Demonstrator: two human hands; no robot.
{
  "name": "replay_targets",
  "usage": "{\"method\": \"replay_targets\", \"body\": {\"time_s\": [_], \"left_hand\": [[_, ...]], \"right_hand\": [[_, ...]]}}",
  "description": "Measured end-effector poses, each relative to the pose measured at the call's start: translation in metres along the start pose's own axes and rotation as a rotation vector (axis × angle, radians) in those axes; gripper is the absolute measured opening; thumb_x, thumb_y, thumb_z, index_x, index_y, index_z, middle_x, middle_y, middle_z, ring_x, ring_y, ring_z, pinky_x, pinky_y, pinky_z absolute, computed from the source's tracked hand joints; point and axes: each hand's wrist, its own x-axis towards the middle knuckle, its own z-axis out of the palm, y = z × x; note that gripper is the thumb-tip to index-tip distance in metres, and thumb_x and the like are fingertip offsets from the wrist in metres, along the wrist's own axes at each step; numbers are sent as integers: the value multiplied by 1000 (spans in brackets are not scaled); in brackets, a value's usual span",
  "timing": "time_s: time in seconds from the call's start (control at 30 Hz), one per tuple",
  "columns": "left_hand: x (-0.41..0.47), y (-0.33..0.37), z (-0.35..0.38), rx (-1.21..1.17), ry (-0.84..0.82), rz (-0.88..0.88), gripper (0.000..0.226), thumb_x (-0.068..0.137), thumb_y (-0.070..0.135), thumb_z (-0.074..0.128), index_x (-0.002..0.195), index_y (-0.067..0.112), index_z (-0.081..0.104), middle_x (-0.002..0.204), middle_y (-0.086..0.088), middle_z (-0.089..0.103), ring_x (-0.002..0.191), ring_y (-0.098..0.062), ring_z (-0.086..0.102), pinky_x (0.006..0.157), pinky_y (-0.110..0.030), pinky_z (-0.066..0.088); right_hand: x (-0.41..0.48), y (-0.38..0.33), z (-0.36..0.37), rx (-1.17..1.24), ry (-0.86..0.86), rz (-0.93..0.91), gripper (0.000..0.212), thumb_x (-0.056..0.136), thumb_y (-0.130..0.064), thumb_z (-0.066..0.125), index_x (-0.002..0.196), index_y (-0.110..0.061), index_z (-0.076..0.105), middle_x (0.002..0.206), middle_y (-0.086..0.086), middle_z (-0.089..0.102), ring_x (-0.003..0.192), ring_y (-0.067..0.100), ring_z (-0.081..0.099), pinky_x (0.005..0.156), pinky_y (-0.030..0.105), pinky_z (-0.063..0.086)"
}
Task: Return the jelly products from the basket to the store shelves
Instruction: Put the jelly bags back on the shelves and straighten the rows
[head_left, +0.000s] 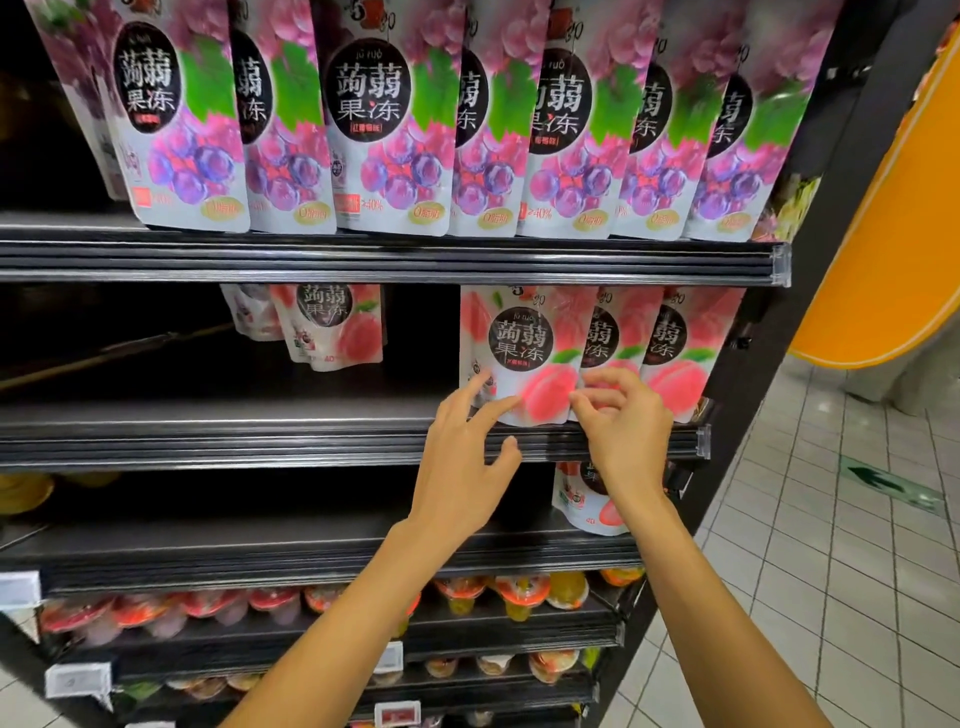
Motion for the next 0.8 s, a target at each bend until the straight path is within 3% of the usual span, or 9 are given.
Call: {"method": "replay_targets", "body": {"time_s": [0.17, 0.33, 0.5, 0.6, 0.7, 0.77, 0.8], "left_hand": [[-19, -9, -20, -121, 133, -18, 31, 91, 12, 60, 119, 25, 65, 131, 14, 56, 128, -3, 42, 109, -23, 35], [-65, -34, -43, -274, 215, -174, 26, 92, 6, 55, 103, 26, 68, 103, 20, 65, 98, -8, 60, 76, -20, 48], [-140, -105, -65, -324, 72, -401, 19, 93, 5, 55, 99, 14, 71, 94, 6, 70, 89, -9, 65, 73, -15, 47], [-199, -164, -74, -322, -29, -547, 19, 92, 0, 56, 94, 10, 71, 92, 3, 71, 86, -11, 66, 76, -15, 47], [-270, -229, -75, -338, -108, -718, 19, 93, -4, 53, 93, 1, 71, 91, -2, 71, 85, -15, 64, 80, -29, 49], [-322, -271, -72, -332, -143, -811, 16, 94, -4, 55, 94, -2, 71, 92, -7, 71, 87, -17, 64, 81, -30, 50], [-348, -291, -67, -320, -156, -853, 14, 94, -3, 57, 94, -2, 71, 93, -11, 71, 87, -20, 64, 78, -29, 49]], "right_hand": [[-16, -4, 4, 12, 37, -33, 13, 86, -23, 71, 98, -26, 66, 79, -20, 65, 67, 4, 63, 72, 35, 56], [-69, -2, 33, 123, -136, -48, 12, 91, -17, 62, 102, -19, 68, 71, -13, 61, 57, 4, 55, 62, 21, 46], [-154, 26, 84, 136, -440, 156, 12, 91, -20, 62, 101, -19, 69, 88, 1, 72, 80, 20, 68, 74, 41, 57], [-218, 51, 123, 114, -566, 332, 8, 88, -21, 65, 92, -27, 68, 84, 1, 73, 68, 15, 68, 61, 32, 55], [-292, 87, 163, 106, -607, 514, 25, 92, -10, 63, 75, -28, 65, 64, -12, 68, 51, 0, 58, 49, 20, 44], [-344, 115, 188, 56, -643, 607, 22, 93, -9, 63, 73, -17, 67, 62, -8, 65, 53, 2, 55, 51, 20, 43], [-369, 131, 200, 35, -663, 657, 17, 93, -9, 63, 76, -8, 68, 66, 4, 67, 59, 10, 56, 55, 24, 43]]}}
